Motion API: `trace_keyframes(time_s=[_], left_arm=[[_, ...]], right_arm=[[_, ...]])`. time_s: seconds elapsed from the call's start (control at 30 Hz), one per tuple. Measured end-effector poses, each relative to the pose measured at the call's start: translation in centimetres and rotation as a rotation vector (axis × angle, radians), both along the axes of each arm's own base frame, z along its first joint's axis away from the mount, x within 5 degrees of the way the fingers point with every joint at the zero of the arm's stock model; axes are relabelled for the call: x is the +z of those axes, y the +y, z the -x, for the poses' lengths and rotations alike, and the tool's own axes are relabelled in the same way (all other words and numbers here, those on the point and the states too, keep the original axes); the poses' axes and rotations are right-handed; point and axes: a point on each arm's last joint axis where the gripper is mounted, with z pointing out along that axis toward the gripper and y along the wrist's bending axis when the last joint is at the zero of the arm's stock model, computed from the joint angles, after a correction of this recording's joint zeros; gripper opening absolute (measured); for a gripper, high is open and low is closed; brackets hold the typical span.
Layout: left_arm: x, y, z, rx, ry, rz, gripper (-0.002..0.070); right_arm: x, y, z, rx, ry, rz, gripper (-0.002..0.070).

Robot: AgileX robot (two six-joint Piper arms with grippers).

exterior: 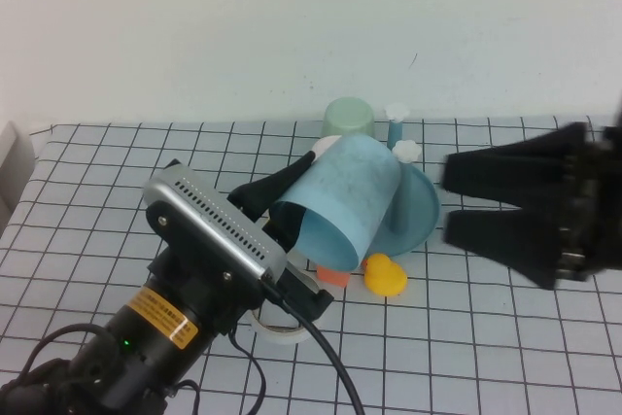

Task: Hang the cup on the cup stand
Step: Adjust the cup with two arms

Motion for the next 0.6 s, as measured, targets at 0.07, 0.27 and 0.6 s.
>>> trace_keyframes(time_s=[0.07, 0.27, 0.6], left_arm=[[0.0, 0.1, -0.1, 0.008, 0.006, 0.007, 0.001], [0.0, 0.2, -0.2, 0.023, 0.02, 0.026, 0.001], [0.0, 0.4, -0.3, 0.038, 0.031, 0.041, 0.001]], right_arm=[[-0.4, 1.2, -0.9, 0.027, 0.032, 0.008, 0.0608], [-1.8, 3.0, -3.6, 0.045, 0.088, 0.036, 0.0604], [-3.8, 3.4, -5.4, -0.001, 0.221, 0.046, 0.0597]])
